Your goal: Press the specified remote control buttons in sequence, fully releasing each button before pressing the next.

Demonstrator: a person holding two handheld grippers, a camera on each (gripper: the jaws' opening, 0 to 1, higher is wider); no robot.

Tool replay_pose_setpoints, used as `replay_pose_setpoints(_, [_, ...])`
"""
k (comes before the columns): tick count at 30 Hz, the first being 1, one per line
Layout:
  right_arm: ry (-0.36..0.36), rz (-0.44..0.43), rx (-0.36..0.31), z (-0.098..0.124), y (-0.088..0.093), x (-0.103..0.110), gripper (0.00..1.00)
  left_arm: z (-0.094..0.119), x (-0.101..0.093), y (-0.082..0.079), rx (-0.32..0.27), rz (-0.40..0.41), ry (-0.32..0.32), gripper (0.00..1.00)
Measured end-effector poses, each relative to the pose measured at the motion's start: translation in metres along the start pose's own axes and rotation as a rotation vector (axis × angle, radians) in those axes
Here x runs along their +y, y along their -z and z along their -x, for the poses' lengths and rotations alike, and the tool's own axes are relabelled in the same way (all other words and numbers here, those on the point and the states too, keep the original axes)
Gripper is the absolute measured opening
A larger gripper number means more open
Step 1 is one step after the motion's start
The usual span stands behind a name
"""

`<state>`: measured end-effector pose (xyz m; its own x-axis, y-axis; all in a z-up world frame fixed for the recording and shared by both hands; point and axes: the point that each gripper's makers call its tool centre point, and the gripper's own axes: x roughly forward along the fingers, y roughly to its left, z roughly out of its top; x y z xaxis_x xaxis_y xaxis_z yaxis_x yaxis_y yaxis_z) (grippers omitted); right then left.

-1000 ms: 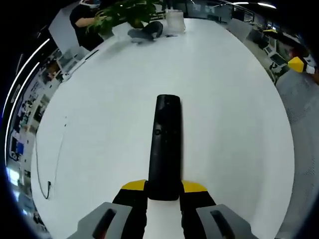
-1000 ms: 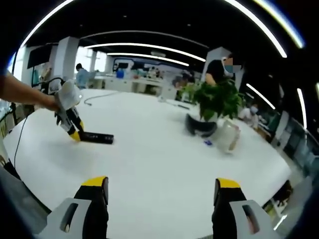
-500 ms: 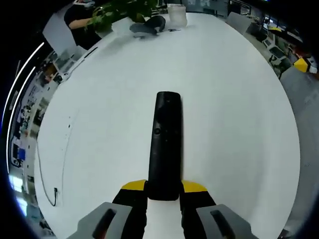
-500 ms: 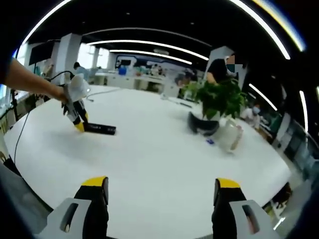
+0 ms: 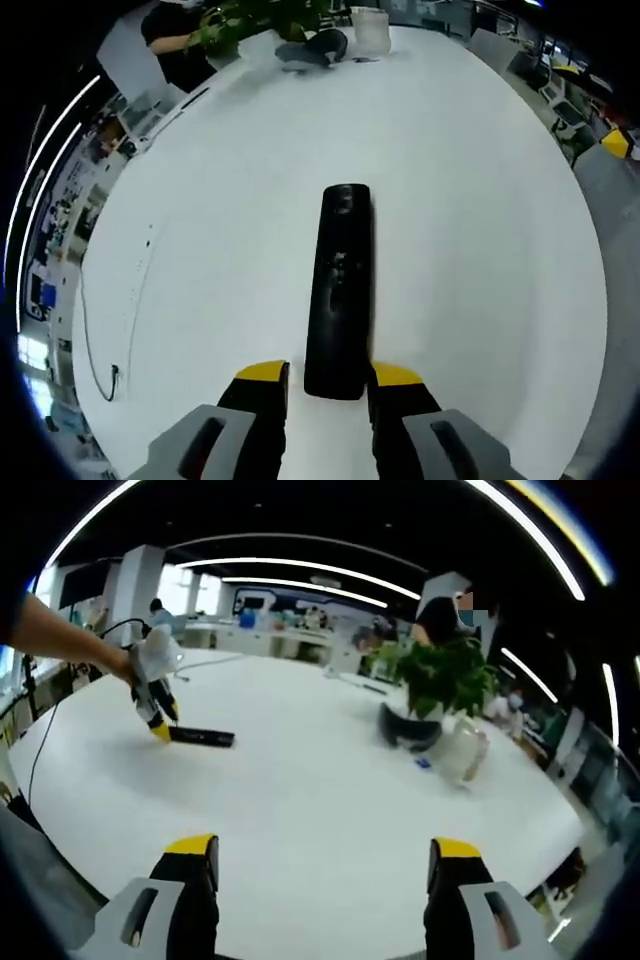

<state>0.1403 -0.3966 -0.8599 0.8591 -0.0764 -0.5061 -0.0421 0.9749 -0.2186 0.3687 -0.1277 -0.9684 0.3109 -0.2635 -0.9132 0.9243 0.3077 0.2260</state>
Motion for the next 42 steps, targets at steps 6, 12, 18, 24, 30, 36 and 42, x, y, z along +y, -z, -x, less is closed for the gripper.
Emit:
replay_pose_setpoints(6, [-0.006,-0.001,-0.011,0.001,-0.002,0.001,0.85,0.004,0.015,0.009,-0.072,0.196,-0.106,0.54])
replay_pose_setpoints(12, [-0.016,-0.002,-0.031,0.003,-0.005,0.003,0.86,0.01,0.021,0.027,-0.166,0.416,-0.185,0.75])
replay_pose_setpoints(18, [-0.018,-0.009,-0.046,0.006,-0.006,0.003,0.86,0.017,0.012,0.034,-0.214,0.456,-0.221,0.84])
replay_pose_setpoints(24, [-0.02,-0.018,-0.065,0.009,-0.009,0.003,0.86,0.041,0.005,0.017,-0.422,0.62,-0.267,0.97])
replay_pose_setpoints(30, [-0.014,-0.036,-0.092,0.011,-0.012,0.001,0.87,0.068,-0.018,0.022,-0.506,0.725,-0.261,1.0])
replay_pose_setpoints(36, [-0.02,-0.03,-0.092,0.011,-0.012,0.002,0.91,0.11,-0.032,0.026,-0.666,0.814,-0.332,1.0])
replay_pose_setpoints(42, [-0.027,-0.03,-0.11,0.012,-0.015,0.004,0.96,0.138,-0.061,0.036,-0.723,0.821,-0.357,1.0])
